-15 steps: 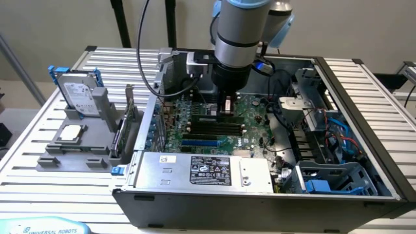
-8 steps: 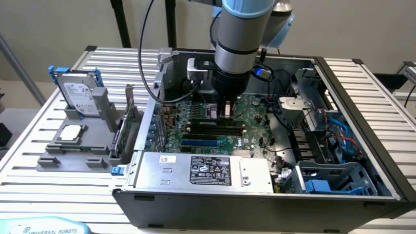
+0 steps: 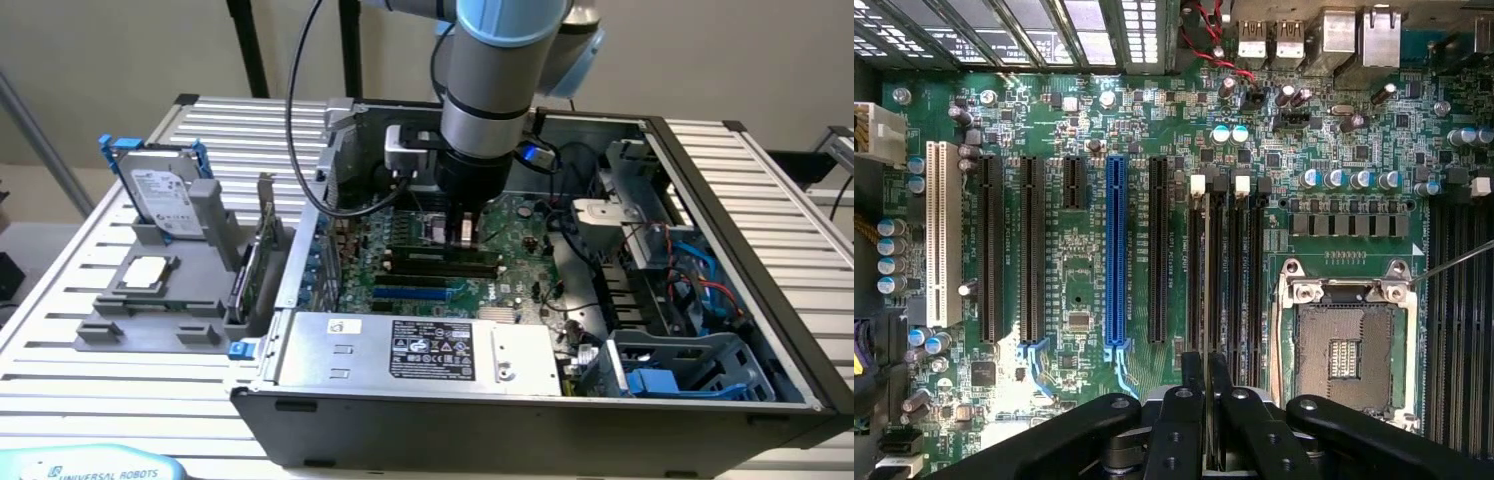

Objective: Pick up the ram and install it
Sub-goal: 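Insert the ram into the slot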

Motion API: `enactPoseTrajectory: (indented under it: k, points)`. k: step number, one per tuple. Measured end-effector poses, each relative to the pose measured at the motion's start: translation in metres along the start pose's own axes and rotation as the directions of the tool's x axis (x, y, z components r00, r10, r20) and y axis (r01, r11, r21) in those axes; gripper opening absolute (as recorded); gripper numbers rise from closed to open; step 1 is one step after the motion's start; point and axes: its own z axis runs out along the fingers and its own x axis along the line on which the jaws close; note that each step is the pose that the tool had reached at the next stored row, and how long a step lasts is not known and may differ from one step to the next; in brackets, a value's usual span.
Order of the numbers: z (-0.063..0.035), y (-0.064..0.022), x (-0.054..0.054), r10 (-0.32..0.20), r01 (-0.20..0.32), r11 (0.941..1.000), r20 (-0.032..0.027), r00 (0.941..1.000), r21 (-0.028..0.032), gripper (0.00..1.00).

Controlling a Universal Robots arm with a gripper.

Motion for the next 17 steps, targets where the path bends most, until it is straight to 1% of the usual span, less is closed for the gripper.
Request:
enactPoseTrajectory:
  k: [2, 5, 11, 13, 17]
  points:
    - [0.0006, -0.0001, 0.0000, 0.000, 0.000, 1.0000, 0.0004, 1.0000, 0.0001, 0.13]
    - [0.0016, -0.0001, 0.0000, 0.000, 0.000, 1.0000, -0.0011, 1.0000, 0.0000, 0.13]
    - [0.0032, -0.0002, 0.0001, 0.000, 0.000, 1.0000, -0.0099, 1.0000, 0.0002, 0.13]
    - [0.0036, -0.0001, 0.0002, 0.000, 0.000, 1.0000, -0.0119, 0.9999, 0.0001, 0.13]
    - [0.0042, -0.0002, 0.0001, 0.000, 0.000, 1.0000, -0.0116, 0.9999, 0.0003, 0.13]
